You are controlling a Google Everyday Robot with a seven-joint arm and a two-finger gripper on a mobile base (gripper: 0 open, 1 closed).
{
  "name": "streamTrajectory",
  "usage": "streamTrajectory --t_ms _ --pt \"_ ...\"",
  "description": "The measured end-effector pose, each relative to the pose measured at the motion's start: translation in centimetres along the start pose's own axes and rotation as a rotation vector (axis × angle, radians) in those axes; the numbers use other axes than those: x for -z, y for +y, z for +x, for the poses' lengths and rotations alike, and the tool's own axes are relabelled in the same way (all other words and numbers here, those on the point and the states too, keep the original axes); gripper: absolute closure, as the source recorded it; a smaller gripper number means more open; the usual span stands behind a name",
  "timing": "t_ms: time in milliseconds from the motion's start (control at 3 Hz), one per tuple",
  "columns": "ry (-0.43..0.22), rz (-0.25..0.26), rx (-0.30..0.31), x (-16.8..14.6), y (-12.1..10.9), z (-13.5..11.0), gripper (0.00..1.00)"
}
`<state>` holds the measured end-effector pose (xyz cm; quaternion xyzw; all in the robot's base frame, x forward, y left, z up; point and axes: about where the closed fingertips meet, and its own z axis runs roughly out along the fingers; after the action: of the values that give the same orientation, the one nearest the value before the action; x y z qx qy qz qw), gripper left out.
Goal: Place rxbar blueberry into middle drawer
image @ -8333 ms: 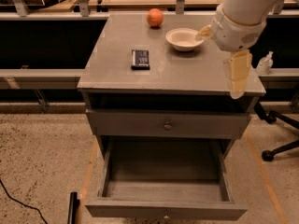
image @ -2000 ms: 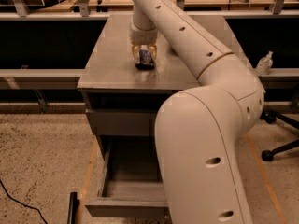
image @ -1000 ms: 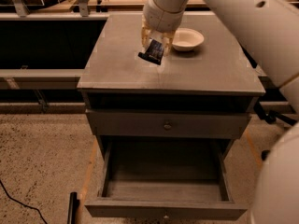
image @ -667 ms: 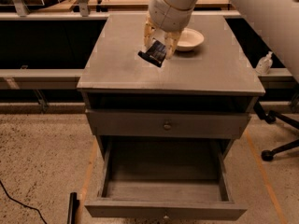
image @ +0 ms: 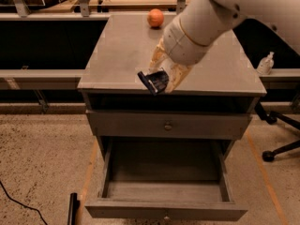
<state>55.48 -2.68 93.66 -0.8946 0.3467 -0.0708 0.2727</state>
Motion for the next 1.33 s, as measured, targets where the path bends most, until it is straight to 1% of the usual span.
streamTrajectory --t_ms 333,667,1000,1333 --pt "-0.072 0.062 -0.200 -2.7 4.5 -1.9 1.00" --pt "-0.126 0.093 -0.348 -6.9 9.1 -3.3 1.00" --pt "-0.145 0.085 -0.416 -12.0 12.9 -2.7 1.00" --pt "-0.144 0.088 -0.418 -12.4 13.0 -2.7 1.00"
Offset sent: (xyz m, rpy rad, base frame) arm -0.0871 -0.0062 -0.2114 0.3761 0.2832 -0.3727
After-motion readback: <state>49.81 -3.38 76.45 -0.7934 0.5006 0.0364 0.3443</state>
